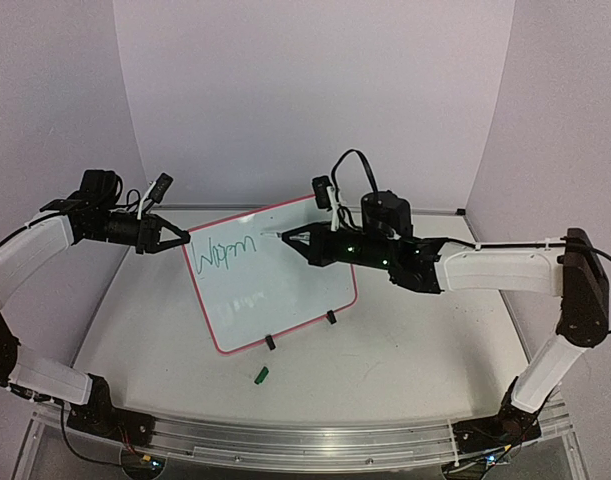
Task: Write a sentence on the whiteboard
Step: Write on the whiteboard with the whiteboard marker without the cap.
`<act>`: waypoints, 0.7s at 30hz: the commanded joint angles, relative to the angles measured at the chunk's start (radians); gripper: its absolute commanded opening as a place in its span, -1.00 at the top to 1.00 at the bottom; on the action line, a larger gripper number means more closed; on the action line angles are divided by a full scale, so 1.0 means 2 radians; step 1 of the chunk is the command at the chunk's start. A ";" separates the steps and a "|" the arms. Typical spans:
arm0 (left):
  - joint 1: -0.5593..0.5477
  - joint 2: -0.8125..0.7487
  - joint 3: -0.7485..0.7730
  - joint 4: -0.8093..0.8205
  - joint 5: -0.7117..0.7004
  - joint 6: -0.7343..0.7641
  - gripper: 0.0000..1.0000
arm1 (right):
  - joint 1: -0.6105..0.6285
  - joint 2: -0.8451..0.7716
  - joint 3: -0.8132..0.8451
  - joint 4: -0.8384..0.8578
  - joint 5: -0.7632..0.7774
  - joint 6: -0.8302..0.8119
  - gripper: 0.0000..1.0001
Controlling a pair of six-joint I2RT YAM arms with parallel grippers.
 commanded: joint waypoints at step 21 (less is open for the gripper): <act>-0.007 -0.008 0.001 -0.004 -0.001 0.001 1.00 | -0.003 0.065 0.051 0.002 0.017 0.015 1.00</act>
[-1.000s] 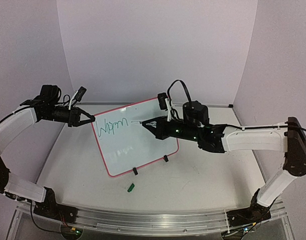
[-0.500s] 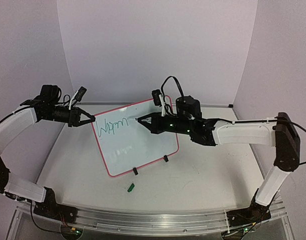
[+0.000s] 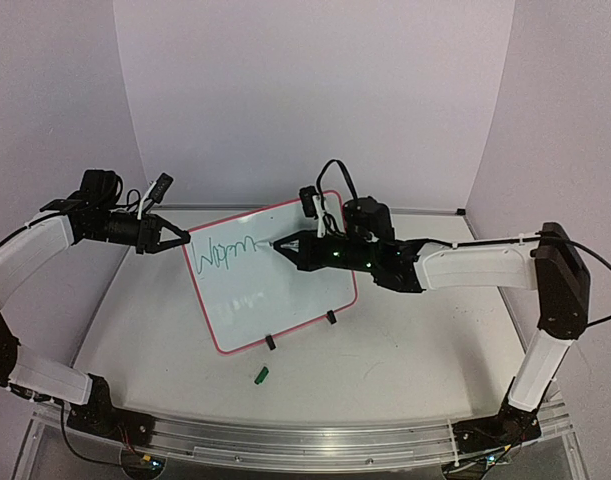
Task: Write a sentence on the whiteboard
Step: Write on the whiteboard with the whiteboard marker without the cap.
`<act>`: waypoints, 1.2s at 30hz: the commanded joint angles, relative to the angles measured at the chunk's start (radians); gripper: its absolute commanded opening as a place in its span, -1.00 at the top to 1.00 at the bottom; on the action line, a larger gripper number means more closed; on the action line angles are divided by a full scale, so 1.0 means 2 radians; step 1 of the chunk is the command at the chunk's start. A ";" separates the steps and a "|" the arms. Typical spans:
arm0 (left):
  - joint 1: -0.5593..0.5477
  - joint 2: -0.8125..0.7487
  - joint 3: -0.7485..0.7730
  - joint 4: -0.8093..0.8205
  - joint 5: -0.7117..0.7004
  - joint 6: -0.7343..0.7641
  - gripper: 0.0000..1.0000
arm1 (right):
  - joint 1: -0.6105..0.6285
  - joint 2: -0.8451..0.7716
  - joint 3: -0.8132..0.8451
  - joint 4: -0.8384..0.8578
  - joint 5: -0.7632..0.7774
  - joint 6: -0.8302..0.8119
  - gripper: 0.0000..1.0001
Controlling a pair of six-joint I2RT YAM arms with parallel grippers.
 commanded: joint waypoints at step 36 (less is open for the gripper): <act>-0.008 -0.009 0.001 -0.005 -0.008 0.002 1.00 | -0.017 -0.028 0.004 0.026 -0.013 0.006 1.00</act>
